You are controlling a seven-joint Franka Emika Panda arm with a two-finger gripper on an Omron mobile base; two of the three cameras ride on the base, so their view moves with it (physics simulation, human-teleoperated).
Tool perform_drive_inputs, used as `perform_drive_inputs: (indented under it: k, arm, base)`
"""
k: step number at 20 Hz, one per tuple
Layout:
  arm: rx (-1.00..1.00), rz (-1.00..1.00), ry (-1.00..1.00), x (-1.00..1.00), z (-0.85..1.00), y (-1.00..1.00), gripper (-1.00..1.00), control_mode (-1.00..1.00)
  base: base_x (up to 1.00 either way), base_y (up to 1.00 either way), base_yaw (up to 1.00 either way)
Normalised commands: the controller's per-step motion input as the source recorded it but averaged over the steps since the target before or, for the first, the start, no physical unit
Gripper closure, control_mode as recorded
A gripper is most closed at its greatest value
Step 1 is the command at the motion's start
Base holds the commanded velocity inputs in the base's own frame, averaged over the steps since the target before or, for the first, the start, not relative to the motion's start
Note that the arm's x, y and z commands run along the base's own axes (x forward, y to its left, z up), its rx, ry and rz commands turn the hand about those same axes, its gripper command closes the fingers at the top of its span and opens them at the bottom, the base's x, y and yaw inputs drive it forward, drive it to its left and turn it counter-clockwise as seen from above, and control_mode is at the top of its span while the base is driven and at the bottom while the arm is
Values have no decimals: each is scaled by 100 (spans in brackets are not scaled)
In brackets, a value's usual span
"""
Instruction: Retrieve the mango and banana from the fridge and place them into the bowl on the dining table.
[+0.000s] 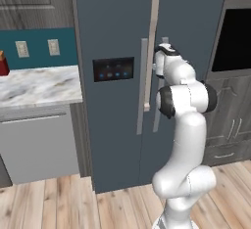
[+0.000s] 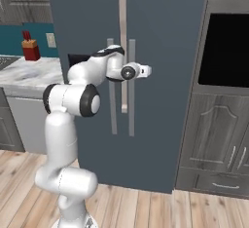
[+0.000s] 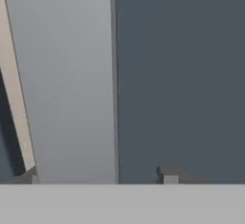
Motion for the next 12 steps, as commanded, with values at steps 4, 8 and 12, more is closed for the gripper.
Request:
perform_drive_inputs:
  k: [4, 8, 12]
  arm:
    - [-2, 0, 37, -66, 55, -23, 100, -100]
    - [0, 0, 37, -100, 77, -55, 100, -100]
    - [0, 0, 35, -100, 68, -81, 100, -100]
  base:
    - [0, 0, 0]
    - [0, 0, 0]
    - [0, 0, 0]
